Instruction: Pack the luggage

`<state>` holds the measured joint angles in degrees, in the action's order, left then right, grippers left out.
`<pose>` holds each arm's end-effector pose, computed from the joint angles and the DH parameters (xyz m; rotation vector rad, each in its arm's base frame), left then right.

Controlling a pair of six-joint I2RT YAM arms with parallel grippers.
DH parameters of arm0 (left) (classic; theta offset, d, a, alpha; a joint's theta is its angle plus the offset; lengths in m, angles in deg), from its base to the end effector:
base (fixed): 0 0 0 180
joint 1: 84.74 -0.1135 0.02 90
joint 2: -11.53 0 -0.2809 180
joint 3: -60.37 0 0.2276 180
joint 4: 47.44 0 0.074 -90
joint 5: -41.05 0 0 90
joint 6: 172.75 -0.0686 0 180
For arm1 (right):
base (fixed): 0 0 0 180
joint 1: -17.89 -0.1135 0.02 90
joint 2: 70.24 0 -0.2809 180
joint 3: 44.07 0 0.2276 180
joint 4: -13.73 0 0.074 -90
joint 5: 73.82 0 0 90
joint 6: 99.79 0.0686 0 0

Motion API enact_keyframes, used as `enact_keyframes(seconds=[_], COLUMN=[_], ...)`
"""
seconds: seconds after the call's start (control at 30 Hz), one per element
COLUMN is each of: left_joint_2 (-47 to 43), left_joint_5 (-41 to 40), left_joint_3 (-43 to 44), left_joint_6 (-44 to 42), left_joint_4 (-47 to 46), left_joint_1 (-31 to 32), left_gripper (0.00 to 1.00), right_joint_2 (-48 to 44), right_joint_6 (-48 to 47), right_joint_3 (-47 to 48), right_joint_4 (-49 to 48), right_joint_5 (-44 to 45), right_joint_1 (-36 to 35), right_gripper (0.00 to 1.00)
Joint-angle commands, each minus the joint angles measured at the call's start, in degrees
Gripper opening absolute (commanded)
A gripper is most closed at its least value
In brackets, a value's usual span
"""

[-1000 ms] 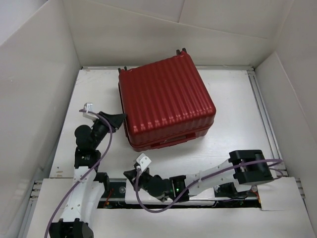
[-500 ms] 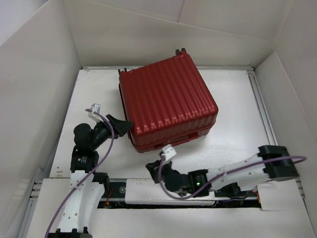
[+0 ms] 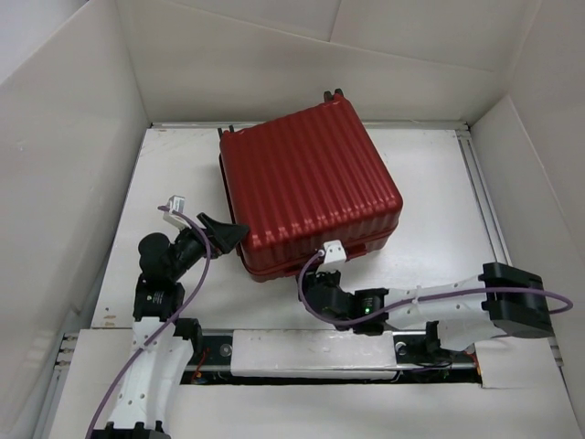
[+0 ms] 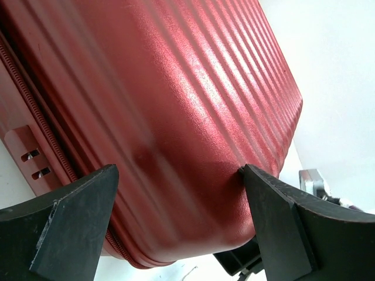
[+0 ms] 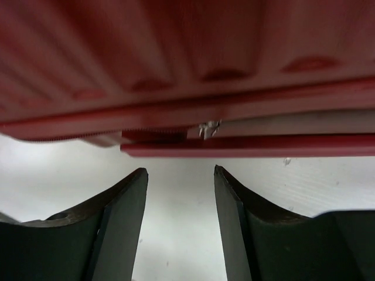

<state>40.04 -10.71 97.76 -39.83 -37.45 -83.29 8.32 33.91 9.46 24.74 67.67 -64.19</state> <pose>0.1248 -0.0456 0.2802 -0.0582 1.7040 -1.1160 0.0897 0.2550 0.2239 -0.1855 1.9638 0.4471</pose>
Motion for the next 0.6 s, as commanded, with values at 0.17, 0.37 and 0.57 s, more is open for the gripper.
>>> enact_keyframes(seconds=[0.17, 0.37, 0.57], left_joint_2=[-1.0, -1.53, 0.76], left_joint_5=[2.37, -1.06, 0.16], left_joint_3=[-1.98, -1.98, -3.2], left_joint_6=[-2.49, -1.96, -0.82], left_joint_4=[2.66, 1.96, -2.68], left_joint_1=[0.48, 0.48, 0.48], left_gripper=[0.82, 0.81, 0.81], right_joint_2=[0.1, 1.68, 5.89], right_joint_6=[-0.37, -0.89, -6.87], right_joint_3=[3.69, 5.44, 8.51], right_joint_4=[1.19, 1.72, 0.24], right_joint_5=[5.29, 6.08, 5.56], right_joint_1=[0.35, 4.38, 7.02], right_gripper=[0.5, 0.5, 0.47])
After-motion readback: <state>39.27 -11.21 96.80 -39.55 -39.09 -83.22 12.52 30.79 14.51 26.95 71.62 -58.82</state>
